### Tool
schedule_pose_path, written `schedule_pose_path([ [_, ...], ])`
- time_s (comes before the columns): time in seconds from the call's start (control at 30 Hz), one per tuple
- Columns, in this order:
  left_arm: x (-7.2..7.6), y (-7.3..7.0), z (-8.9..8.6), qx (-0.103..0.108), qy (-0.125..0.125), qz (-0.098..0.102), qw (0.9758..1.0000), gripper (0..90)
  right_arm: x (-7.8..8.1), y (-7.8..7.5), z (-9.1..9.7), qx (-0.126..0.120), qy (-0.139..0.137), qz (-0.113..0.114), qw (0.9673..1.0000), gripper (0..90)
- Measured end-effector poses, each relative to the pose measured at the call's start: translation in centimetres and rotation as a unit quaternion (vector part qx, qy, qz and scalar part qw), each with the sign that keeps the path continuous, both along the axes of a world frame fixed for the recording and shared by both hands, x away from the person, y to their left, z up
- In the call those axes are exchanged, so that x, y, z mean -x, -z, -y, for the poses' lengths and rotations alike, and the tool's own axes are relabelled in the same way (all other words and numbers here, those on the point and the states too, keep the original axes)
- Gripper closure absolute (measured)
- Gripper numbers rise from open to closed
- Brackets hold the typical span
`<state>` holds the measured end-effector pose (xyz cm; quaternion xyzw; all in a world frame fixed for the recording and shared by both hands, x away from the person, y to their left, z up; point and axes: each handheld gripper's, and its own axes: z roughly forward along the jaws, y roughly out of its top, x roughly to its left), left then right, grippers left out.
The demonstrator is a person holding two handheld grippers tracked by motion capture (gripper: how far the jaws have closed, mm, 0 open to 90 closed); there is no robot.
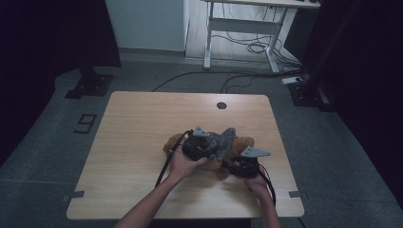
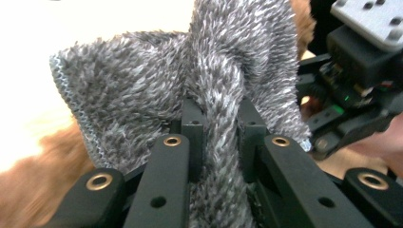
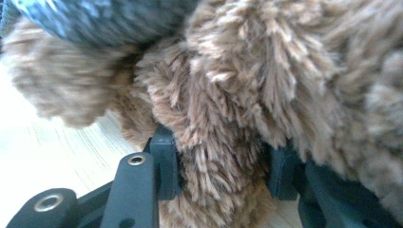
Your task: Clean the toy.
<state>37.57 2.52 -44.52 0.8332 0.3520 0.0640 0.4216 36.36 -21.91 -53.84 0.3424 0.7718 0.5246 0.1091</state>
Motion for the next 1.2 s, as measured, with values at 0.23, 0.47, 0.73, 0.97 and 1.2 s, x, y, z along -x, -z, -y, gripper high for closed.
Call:
schedule_pose_path([
  [0.23,0.7,0.0,-3.4,-0.014,-0.033,0.021,0.9992,77.8,0.0,0.0,0.1,-0.002,-0.002,-0.005,1.0000,56.0],
  [0.47,1.3,-0.2,-7.1,-0.001,-0.058,0.027,0.9979,77.7,-0.1,0.1,0.2,-0.004,-0.002,-0.006,1.0000,56.0],
  [0.73,1.7,0.6,-10.8,0.007,-0.088,0.031,0.9956,77.6,-0.1,0.1,0.2,-0.007,0.000,-0.007,1.0000,56.0],
  [0.97,1.8,2.0,-13.7,0.028,-0.114,0.013,0.9930,77.5,0.0,0.1,0.2,-0.004,-0.001,-0.006,1.0000,56.0],
  [1.2,1.7,4.7,-15.2,0.008,-0.134,-0.026,0.9906,77.6,0.0,0.1,-0.1,0.009,0.002,0.000,1.0000,57.1],
])
